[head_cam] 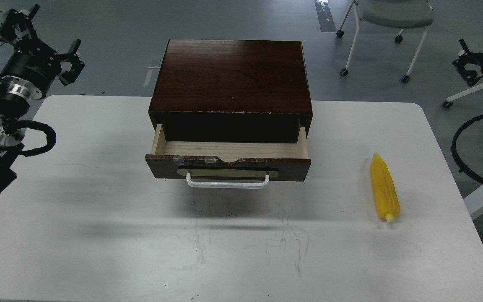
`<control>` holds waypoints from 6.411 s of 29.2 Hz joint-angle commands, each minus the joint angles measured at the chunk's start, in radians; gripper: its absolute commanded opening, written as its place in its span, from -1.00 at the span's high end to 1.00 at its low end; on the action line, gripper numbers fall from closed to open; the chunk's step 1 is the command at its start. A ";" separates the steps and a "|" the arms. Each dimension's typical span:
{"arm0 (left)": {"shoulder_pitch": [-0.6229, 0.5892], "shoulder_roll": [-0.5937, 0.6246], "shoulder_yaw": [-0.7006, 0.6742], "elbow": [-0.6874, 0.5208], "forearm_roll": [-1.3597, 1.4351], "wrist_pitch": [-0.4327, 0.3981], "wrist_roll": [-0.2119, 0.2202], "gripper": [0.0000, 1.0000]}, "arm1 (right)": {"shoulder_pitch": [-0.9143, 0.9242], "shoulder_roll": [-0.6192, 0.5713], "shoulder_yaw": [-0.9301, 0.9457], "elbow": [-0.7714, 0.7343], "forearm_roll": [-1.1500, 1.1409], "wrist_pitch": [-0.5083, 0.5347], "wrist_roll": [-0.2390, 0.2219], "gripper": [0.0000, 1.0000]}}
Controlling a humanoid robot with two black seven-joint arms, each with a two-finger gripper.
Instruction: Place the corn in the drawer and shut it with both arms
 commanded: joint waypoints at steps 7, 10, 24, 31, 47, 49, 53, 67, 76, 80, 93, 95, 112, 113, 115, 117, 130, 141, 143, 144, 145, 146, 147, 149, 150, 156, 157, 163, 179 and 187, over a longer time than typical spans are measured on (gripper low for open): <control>0.013 0.014 -0.009 0.012 -0.004 0.000 -0.053 -0.96 | 0.290 -0.161 -0.328 0.245 -0.663 -0.031 -0.014 -1.00; 0.013 0.012 -0.008 0.052 -0.004 0.000 -0.047 -0.96 | 0.342 -0.192 -0.399 0.351 -0.838 -0.039 -0.035 -1.00; 0.019 0.011 -0.006 0.063 -0.004 0.000 -0.056 -0.96 | 0.297 -0.194 -0.648 0.633 -1.191 -0.038 -0.193 -1.00; 0.021 0.017 -0.001 0.063 -0.002 0.000 -0.049 -0.96 | 0.183 -0.092 -0.657 0.653 -1.307 -0.079 -0.250 -1.00; 0.065 0.020 0.002 0.075 -0.002 0.000 -0.056 -0.96 | 0.085 0.018 -0.677 0.630 -1.380 -0.087 -0.262 -0.06; 0.065 0.023 0.002 0.075 -0.002 0.000 -0.056 -0.96 | 0.085 0.029 -0.677 0.629 -1.380 -0.087 -0.262 -0.01; 0.065 0.037 0.002 0.081 -0.002 0.000 -0.056 -0.96 | 0.083 0.033 -0.677 0.630 -1.380 -0.087 -0.268 0.57; 0.085 0.078 0.000 0.097 -0.002 0.000 -0.055 -0.96 | 0.459 -0.097 -0.665 0.699 -1.419 -0.076 -0.276 1.00; 0.084 0.074 0.003 0.097 -0.002 0.000 -0.050 -0.96 | 0.754 0.023 -0.663 0.846 -1.745 -0.073 -0.264 1.00; 0.085 0.075 0.003 0.097 -0.002 0.000 -0.053 -0.96 | 0.820 0.157 -0.672 0.928 -1.880 -0.068 -0.254 1.00; 0.073 0.115 0.000 0.124 -0.002 0.000 -0.049 -0.96 | 0.837 0.417 -0.830 0.997 -2.205 -0.024 -0.211 1.00; 0.073 0.118 -0.001 0.129 -0.002 0.000 -0.049 -0.96 | 0.829 0.423 -0.846 0.998 -2.242 -0.024 -0.210 1.00; 0.071 0.126 0.000 0.129 -0.002 0.000 -0.053 -0.96 | 0.752 0.518 -0.884 1.001 -2.262 -0.024 -0.207 0.57; 0.073 0.126 0.000 0.129 -0.002 0.000 -0.053 -0.96 | 0.752 0.520 -0.884 1.001 -2.262 -0.024 -0.208 0.40; 0.073 0.126 0.000 0.129 -0.002 0.000 -0.053 -0.96 | 0.751 0.520 -0.884 1.001 -2.262 -0.024 -0.205 -0.21; 0.071 0.126 0.000 0.129 -0.002 0.000 -0.053 -0.96 | 0.749 0.520 -0.884 1.001 -2.261 -0.022 -0.199 -0.40; 0.073 0.126 0.000 0.129 -0.002 0.000 -0.055 -0.96 | 0.761 0.512 -0.873 0.995 -2.244 -0.024 -0.172 -0.69; 0.002 0.150 0.006 0.124 0.007 0.000 -0.050 -0.79 | 0.771 0.466 -0.577 0.864 -1.977 -0.021 -0.158 -0.96; -0.017 0.150 0.006 0.123 0.030 0.000 -0.052 -0.63 | 0.766 0.417 -0.492 0.778 -1.850 -0.021 -0.158 -0.98; -0.031 0.150 0.006 0.123 0.041 0.000 -0.053 -0.48 | 0.763 0.399 -0.465 0.755 -1.798 -0.021 -0.158 -0.99; -0.044 0.150 0.006 0.123 0.053 0.000 -0.055 -0.37 | 0.763 0.385 -0.445 0.735 -1.755 -0.021 -0.158 -1.00; -0.068 0.150 0.006 0.123 0.076 0.000 -0.056 -0.18 | 0.763 0.365 -0.419 0.700 -1.677 -0.022 -0.158 -1.00; -0.080 0.150 0.006 0.123 0.091 0.000 -0.058 -0.04 | 0.763 0.353 -0.406 0.681 -1.635 -0.022 -0.158 -1.00; -0.116 0.146 0.005 0.112 0.154 0.000 -0.079 0.27 | 0.761 0.311 -0.375 0.629 -1.516 -0.030 -0.161 -1.00; -0.137 0.146 0.005 0.100 0.203 0.000 -0.108 0.49 | 0.760 0.279 -0.350 0.600 -1.436 -0.035 -0.161 -1.00; -0.306 0.120 0.014 0.062 0.564 0.000 -0.108 1.00 | 0.757 0.153 -0.304 0.442 -1.086 -0.036 -0.167 -1.00; -0.318 0.107 0.015 0.043 0.603 0.000 -0.108 1.00 | 0.752 0.142 -0.304 0.422 -1.066 -0.036 -0.167 -1.00; -0.337 0.145 0.015 -0.488 0.991 0.000 -0.108 1.00 | 0.663 0.116 -0.290 0.172 -0.803 -0.038 -0.164 -1.00; -0.251 0.350 0.093 -1.302 1.740 0.000 -0.108 1.00 | 0.258 0.081 -0.139 -0.014 -0.090 -0.024 -0.095 -1.00; -0.240 0.311 0.250 -1.331 2.052 0.000 -0.108 1.00 | 0.039 0.101 -0.004 -0.006 -0.043 -0.025 -0.070 -1.00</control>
